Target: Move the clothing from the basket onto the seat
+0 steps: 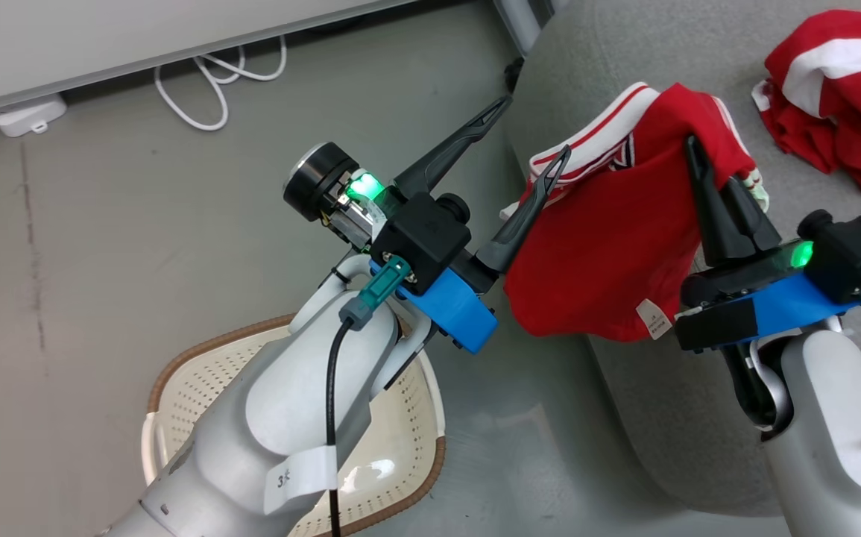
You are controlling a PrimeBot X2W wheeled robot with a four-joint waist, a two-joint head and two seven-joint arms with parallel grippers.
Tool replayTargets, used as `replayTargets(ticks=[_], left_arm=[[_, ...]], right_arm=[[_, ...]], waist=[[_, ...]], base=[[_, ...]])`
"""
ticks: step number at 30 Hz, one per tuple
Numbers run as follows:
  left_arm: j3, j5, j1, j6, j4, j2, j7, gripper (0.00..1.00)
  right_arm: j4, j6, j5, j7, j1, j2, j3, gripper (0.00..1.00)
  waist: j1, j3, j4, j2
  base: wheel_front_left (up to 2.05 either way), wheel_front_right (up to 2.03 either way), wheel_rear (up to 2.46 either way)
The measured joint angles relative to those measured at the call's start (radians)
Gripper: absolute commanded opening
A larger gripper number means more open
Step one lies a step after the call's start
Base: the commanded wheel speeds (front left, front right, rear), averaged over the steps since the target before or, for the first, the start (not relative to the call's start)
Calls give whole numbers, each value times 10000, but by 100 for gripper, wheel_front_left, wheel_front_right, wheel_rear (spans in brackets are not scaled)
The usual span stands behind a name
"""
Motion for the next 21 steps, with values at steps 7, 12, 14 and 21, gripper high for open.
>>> replayTargets(ticks=[7, 12, 14, 21], left_arm=[[-359, -2, -45, -40, 111, -8, 0, 100], [-594, -4, -76, -44, 207, -12, 0, 100], [-685, -6, -85, -46, 234, -29, 0, 100], [-909, -77, -98, -59, 286, -65, 0, 100]], right_arm=[[-226, 0, -81, -2, 398, 127, -708, 0], [-370, 0, -88, -2, 753, 261, -1175, 0], [-399, 0, -105, -2, 932, 330, -1329, 0], [-410, 0, -128, -2, 1356, 506, -1588, 0]], waist=[[0, 256, -465, 0], [0, 408, -671, 0], [0, 443, -727, 0], [0, 473, -886, 0]], base=[[0, 0, 0], [0, 0, 0], [0, 0, 0], [0, 0, 0]])
